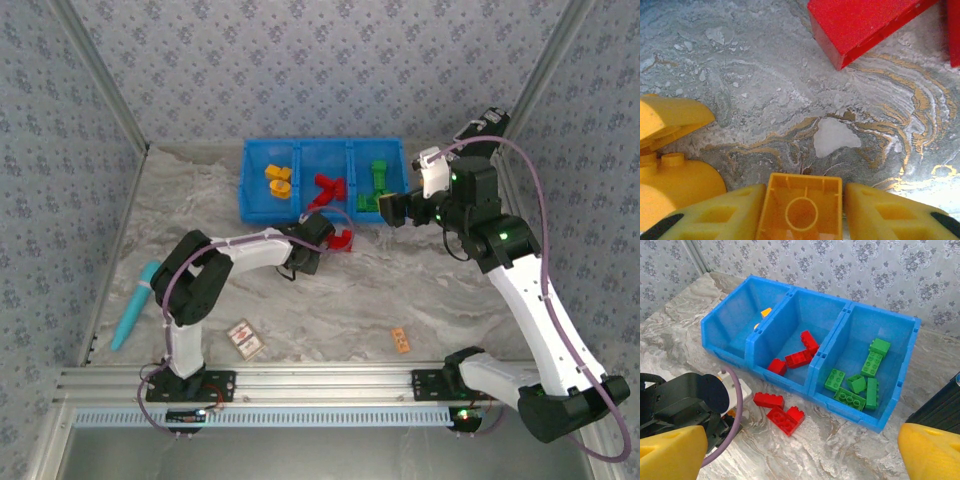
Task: Sort the legos into containers by color
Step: Pick up the lego from the center of the table, then place the lego in the container.
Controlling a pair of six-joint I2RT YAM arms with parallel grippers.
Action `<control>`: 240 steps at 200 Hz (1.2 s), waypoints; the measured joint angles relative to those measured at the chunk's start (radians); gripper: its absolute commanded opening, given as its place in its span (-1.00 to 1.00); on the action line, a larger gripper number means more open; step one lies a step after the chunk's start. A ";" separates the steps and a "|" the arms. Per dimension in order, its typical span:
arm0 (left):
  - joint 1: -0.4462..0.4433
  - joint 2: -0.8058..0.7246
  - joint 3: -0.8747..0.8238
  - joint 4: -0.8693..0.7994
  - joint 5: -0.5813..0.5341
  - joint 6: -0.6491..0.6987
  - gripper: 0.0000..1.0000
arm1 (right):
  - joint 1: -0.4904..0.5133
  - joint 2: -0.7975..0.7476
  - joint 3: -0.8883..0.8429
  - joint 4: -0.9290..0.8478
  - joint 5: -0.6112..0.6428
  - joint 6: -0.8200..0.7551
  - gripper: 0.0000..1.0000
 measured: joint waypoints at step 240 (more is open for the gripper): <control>0.325 -0.061 0.227 0.095 0.026 0.098 -0.13 | 0.000 0.011 -0.014 0.000 0.026 -0.023 1.00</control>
